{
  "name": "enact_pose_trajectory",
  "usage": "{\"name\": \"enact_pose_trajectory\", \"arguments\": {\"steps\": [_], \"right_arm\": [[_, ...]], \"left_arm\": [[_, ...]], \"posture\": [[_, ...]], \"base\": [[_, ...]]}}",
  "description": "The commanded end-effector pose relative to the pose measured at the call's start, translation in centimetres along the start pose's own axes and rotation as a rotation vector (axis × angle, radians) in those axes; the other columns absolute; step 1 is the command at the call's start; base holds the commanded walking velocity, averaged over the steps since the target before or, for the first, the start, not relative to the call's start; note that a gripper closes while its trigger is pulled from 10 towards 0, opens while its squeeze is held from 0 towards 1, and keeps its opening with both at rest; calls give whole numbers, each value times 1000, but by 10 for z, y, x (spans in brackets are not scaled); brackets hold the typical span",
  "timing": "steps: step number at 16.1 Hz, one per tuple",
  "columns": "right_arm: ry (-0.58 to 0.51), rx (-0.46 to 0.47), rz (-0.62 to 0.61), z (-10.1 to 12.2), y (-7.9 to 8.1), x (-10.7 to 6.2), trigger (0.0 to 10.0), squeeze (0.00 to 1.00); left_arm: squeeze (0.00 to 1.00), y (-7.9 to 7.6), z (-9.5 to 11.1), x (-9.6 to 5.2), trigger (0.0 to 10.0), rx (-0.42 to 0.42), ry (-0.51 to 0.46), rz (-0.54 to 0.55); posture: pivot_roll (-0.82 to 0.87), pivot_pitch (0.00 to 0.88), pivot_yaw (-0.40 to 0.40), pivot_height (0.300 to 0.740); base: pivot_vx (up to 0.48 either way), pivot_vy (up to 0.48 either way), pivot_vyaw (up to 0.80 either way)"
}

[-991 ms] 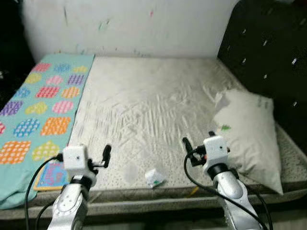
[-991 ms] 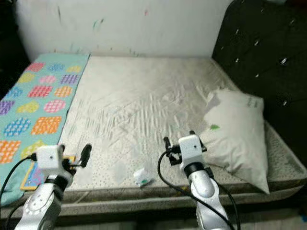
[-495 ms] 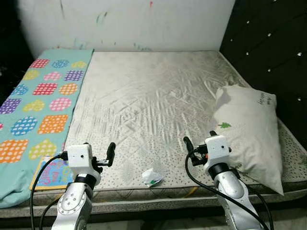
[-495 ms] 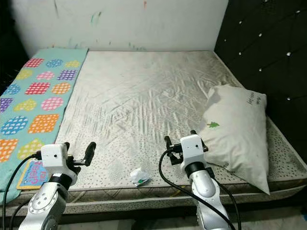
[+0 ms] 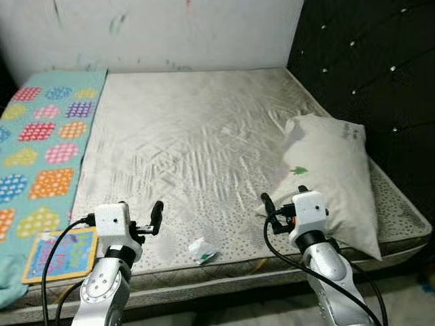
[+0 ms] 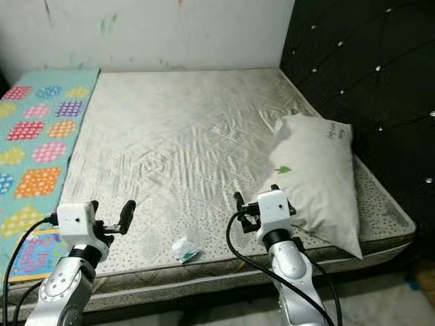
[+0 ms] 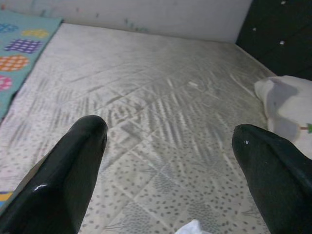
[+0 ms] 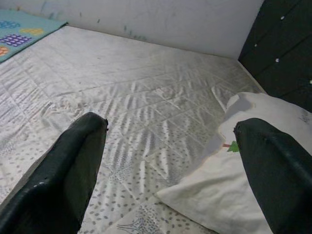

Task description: Clean up the room

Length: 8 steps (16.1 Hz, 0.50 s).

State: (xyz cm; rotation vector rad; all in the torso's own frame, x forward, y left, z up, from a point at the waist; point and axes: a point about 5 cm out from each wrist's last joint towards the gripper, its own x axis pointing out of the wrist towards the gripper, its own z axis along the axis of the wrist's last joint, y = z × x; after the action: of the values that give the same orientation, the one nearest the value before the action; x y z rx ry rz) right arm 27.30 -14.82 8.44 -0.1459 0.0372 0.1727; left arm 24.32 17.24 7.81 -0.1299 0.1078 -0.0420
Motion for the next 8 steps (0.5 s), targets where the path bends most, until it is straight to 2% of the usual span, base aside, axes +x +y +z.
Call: {"name": "enact_pose_trajectory", "arguments": {"steps": [1,2,3,7,8], "right_arm": [[-9,-3,8,2,1,1,10000,0],[-19,-98,29,4,3,1,10000,0],[-27,-123,40,5,6,1,10000,0],[-19,-90,23,4,4,1,10000,0],[-23,-70,21,4,3,1,10000,0]], "left_arm": [[0,2,-2,0,10000,11,15,8],[0,2,-2,0,10000,15,17,7],[0,2,-2,0,10000,18,18,7],[0,2,-2,0,10000,19,17,13],[0,2,-2,0,10000,18,16,13]], "posture": [[-132,0,-28,740],[-132,0,-28,740],[-132,0,-29,740],[-132,0,-30,740],[-132,0,-30,740]], "base": [[0,0,0],[0,0,800],[0,0,800],[0,0,800],[0,0,0]]}}
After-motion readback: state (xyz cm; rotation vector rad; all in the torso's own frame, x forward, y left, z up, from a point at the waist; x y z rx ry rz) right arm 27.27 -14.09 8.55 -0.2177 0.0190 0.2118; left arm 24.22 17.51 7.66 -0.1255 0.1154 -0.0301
